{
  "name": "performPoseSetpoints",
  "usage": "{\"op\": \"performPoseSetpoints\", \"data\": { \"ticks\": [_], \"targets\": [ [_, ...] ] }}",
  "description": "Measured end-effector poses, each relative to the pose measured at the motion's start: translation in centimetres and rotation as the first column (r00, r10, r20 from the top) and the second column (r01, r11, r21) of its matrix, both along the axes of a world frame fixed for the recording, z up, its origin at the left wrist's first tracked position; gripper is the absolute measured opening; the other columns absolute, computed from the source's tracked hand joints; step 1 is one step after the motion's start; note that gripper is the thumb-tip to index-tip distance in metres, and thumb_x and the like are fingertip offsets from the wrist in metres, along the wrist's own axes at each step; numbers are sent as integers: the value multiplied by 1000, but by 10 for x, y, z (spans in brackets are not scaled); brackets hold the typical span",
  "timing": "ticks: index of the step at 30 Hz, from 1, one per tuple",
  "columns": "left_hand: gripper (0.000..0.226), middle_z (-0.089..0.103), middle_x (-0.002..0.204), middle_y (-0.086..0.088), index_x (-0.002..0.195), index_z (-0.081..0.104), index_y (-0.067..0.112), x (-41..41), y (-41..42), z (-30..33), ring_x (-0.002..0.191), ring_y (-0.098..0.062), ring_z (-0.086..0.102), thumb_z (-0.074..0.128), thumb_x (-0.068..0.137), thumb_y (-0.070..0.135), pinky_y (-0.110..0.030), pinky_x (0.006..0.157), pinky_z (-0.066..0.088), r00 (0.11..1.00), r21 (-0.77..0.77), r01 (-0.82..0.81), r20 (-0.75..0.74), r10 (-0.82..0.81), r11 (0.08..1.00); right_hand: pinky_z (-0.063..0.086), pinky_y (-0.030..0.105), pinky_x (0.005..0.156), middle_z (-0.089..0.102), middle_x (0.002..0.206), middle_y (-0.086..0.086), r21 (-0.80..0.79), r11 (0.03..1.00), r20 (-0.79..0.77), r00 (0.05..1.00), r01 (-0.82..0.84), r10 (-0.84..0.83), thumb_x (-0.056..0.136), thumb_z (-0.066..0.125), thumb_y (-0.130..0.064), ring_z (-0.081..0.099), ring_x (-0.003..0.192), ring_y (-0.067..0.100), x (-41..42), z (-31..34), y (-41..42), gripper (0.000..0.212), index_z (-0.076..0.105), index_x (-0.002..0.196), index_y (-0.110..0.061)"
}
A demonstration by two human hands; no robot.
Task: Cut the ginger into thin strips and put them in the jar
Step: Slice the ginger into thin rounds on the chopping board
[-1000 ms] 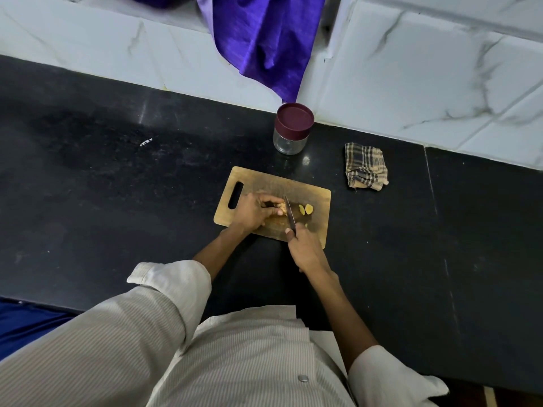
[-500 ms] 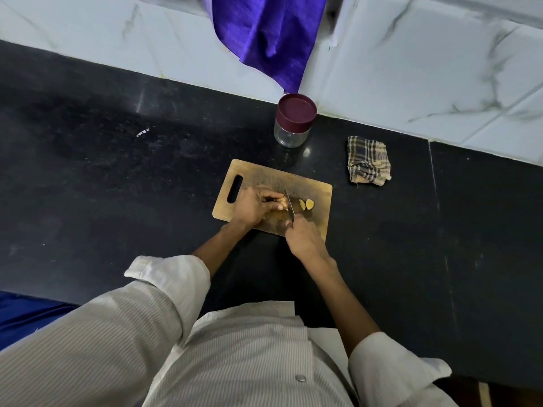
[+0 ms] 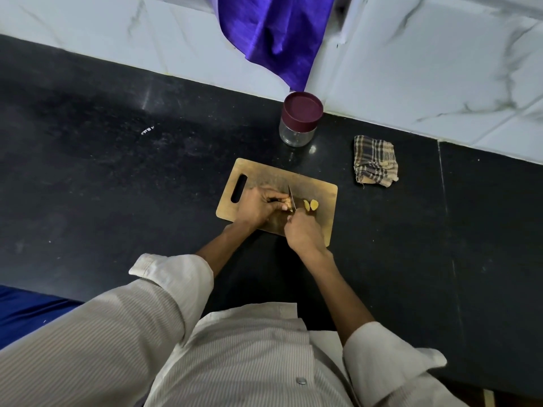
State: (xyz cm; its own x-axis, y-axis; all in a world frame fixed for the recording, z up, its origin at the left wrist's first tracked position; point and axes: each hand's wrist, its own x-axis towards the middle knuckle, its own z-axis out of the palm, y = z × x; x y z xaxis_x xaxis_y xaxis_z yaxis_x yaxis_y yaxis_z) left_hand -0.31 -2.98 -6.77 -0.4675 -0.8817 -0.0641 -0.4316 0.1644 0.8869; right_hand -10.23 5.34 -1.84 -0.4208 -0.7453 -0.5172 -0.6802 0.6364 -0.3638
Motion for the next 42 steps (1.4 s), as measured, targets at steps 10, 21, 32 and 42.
{"op": "performPoseSetpoints", "data": {
  "ticks": [10, 21, 32, 42],
  "targets": [
    [28, 64, 102, 10, 104, 73, 8, 2, 0, -3, 78, 6, 57, 77, 76, 10, -3, 57, 43, 1000, 53, 24, -19, -23, 998, 50, 50, 91, 59, 119, 17, 33, 995, 134, 986, 92, -96, 105, 37, -27, 59, 108, 35, -2, -10, 34, 32, 47, 128, -7],
    [27, 64, 99, 11, 103, 74, 11, 3, 0, -3, 81, 5, 58, 77, 76, 8, -2, 58, 43, 1000, 36, 14, -16, -14, 999, 58, 44, 67, 61, 109, 12, -34, 964, 250, 936, 264, -248, 105, 38, -38, 64, 97, 34, -23, -9, 41, 31, 51, 123, -17],
    [26, 67, 107, 6, 103, 74, 15, 3, -1, -4, 80, 2, 58, 77, 77, 14, -9, 56, 45, 1000, 34, 5, 21, -6, 999, 42, 26, 37, 62, 100, 15, -64, 993, 247, 965, 104, -85, 106, 37, -36, 60, 67, 24, -6, 0, 29, 28, 49, 118, -13],
    [26, 67, 106, 1, 103, 74, 8, 2, 0, -2, 74, 2, 58, 76, 77, 9, -7, 50, 44, 1000, 43, 13, -20, -12, 999, 54, 35, 51, 60, 103, 13, -58, 996, 182, 982, 63, -52, 107, 36, -35, 67, 88, 32, -4, 4, 25, 28, 49, 117, -14]
  ]
}}
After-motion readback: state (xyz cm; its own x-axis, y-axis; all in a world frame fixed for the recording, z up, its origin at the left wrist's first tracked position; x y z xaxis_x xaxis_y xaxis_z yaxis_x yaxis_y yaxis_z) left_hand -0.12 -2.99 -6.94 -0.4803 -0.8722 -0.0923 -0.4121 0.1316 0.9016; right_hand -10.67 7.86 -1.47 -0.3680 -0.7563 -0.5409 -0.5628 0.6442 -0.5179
